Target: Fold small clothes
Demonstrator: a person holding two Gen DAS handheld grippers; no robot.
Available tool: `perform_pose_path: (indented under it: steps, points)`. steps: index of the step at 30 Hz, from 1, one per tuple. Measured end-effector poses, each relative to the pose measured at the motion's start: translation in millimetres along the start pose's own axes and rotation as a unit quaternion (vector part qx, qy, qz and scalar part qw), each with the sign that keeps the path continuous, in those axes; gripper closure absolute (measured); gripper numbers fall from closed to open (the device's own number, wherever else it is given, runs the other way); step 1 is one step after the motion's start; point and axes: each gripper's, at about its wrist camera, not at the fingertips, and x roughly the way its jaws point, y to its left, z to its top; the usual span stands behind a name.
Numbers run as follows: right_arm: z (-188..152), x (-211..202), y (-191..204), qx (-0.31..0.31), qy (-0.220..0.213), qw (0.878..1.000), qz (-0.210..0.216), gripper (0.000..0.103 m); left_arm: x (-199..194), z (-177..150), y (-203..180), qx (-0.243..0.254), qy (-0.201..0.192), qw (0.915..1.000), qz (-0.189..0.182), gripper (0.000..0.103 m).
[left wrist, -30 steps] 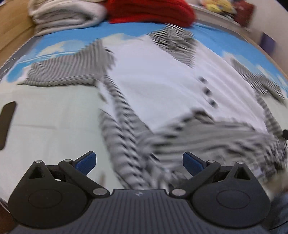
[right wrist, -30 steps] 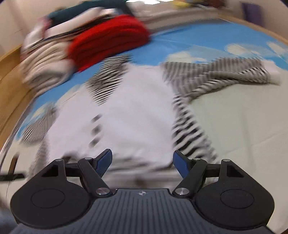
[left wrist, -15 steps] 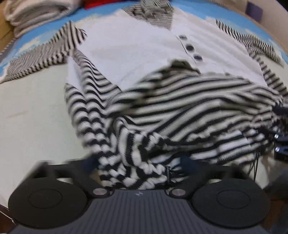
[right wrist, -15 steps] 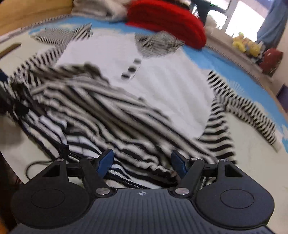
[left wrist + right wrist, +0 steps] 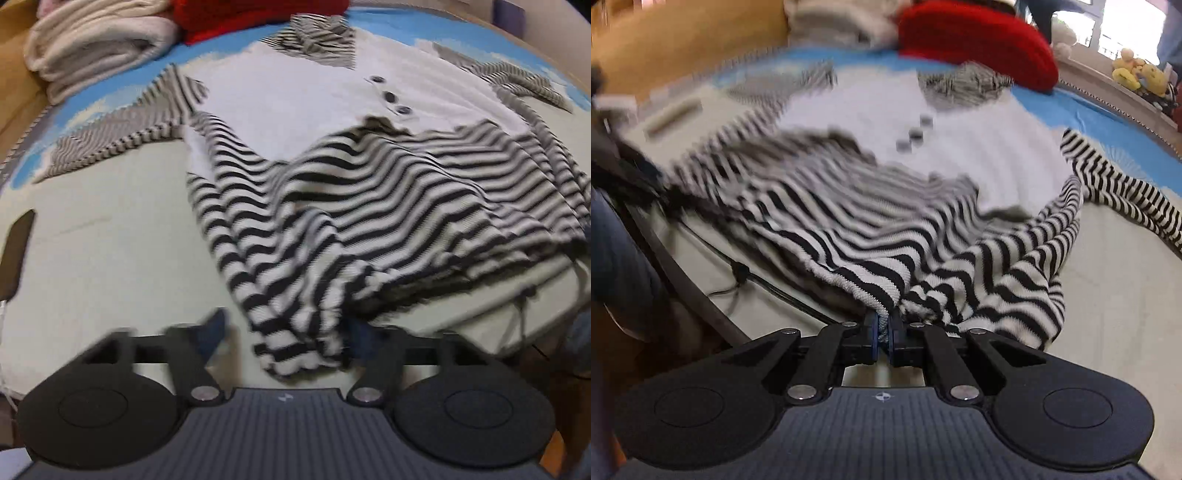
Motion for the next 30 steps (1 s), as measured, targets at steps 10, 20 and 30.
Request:
perform_pose_path:
  steps: [10,20,30]
  points:
    - [2.9,-61.9,-79.1,0.249,-0.14,0.958,0.038,0.031,-28.3,17.7,68.9,-0.174,-0.085,0.9752,-0.107,0.011]
    - [-12.7,-9.7,-111.6,0.353,0.013,0.934,-0.05,0.094,32.6,27.2,54.2,-0.157,0.008,0.9833,-0.092,0.082]
    - [-45.0,-28.5,-119.4,0.387,0.018,0.922,-0.018,0.093,31.9,12.1,90.4,-0.227,0.018,0.9638,-0.138,0.059]
